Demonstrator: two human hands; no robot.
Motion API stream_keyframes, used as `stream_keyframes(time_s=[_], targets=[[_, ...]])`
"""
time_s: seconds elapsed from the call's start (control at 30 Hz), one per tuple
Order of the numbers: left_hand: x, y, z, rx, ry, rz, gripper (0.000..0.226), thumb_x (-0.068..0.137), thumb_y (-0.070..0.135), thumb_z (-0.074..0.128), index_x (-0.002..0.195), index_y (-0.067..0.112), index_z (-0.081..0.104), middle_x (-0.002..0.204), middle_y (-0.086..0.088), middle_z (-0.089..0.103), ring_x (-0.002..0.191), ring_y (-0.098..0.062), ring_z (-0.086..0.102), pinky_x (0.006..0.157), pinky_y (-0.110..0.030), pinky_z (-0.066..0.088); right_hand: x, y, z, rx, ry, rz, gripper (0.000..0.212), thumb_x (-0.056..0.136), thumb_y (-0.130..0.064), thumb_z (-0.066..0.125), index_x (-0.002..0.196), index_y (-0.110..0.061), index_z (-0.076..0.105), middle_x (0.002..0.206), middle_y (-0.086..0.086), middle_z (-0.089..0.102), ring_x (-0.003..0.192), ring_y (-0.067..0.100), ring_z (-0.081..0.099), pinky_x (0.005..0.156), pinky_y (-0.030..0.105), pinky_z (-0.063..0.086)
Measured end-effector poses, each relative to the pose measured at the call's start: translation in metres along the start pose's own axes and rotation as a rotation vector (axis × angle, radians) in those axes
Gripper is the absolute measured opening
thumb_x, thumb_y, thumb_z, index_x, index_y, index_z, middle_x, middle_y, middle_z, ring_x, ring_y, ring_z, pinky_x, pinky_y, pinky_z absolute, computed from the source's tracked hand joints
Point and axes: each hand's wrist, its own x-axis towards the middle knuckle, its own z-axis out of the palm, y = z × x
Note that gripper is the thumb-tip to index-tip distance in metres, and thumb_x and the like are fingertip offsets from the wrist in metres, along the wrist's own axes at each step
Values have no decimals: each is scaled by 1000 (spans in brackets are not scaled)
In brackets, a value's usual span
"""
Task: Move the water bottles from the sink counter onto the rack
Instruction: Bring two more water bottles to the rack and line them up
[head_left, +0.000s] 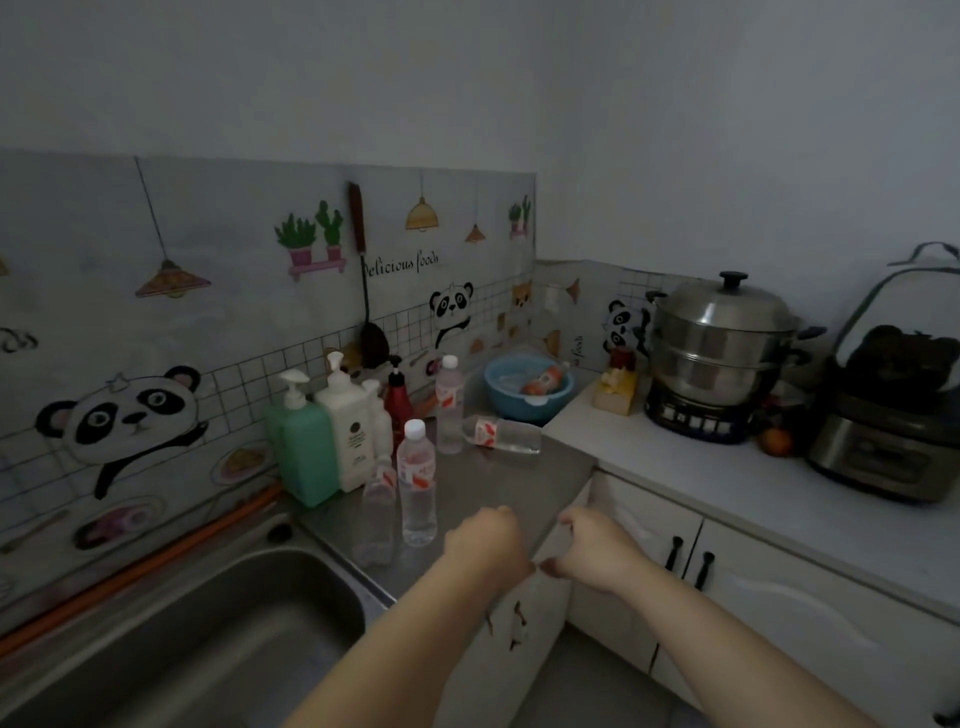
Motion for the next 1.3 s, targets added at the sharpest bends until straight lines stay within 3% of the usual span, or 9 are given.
stream_keyframes(time_s=[0.07, 0.17, 0.3, 0.47, 0.7, 0.9, 1.17, 1.3], targets=[[25, -5, -2, -21, 11, -45, 49, 80, 34, 60, 123, 14, 50, 124, -7, 56, 113, -28, 55, 96, -43, 47, 34, 2, -5, -17, -14, -33, 61, 73, -31, 74, 127, -14, 51, 132, 7, 55, 116, 22, 55, 96, 30, 47], [57, -14, -3, -70, 54, -159, 51, 81, 31, 62, 125, 10, 47, 125, -9, 54, 114, -29, 53, 95, -42, 48, 84, 1, -13, -81, -66, -82, 73, 75, -30, 74, 138, -13, 41, 140, 6, 47, 124, 21, 50, 97, 26, 43], [93, -23, 0, -195, 157, -318, 46, 78, 32, 62, 120, 16, 51, 121, -8, 58, 108, -26, 57, 91, -41, 51, 148, -4, -21, -98, -147, -190, 67, 78, -26, 73, 135, -11, 43, 138, 6, 50, 122, 20, 53, 93, 23, 42], [119, -24, 7, -302, 300, -526, 47, 81, 33, 61, 123, 17, 45, 125, -8, 55, 113, -28, 55, 94, -43, 48, 208, -11, -28, -165, -234, -315, 74, 75, -30, 75, 138, -10, 40, 142, 8, 45, 129, 22, 47, 101, 28, 39], [146, -39, 22, -550, 626, -732, 65, 74, 33, 73, 128, 13, 42, 127, -9, 52, 115, -26, 53, 97, -39, 48, 264, -17, -14, -194, -312, -409, 76, 74, -31, 76, 138, -12, 40, 139, 9, 48, 123, 22, 52, 97, 28, 43], [182, -61, 35, -704, 852, -796, 100, 57, 38, 84, 137, 14, 30, 136, -6, 48, 125, -24, 47, 103, -42, 43, 318, -26, 2, -211, -334, -402, 76, 75, -30, 75, 139, -10, 40, 141, 9, 47, 125, 22, 50, 95, 26, 44], [216, -77, 57, -810, 1100, -792, 111, 51, 14, 89, 143, 13, 26, 143, -10, 44, 131, -28, 42, 105, -44, 40, 382, -45, 29, -229, -368, -408, 62, 72, -31, 76, 127, -13, 55, 126, 6, 62, 112, 20, 60, 89, 25, 48], [226, -79, 62, -895, 1184, -774, 105, 56, 1, 85, 142, 15, 27, 141, -8, 45, 129, -24, 44, 106, -35, 38, 403, -47, 36, -206, -301, -406, 65, 76, -29, 75, 132, -9, 49, 132, 8, 57, 120, 24, 54, 94, 26, 43]])
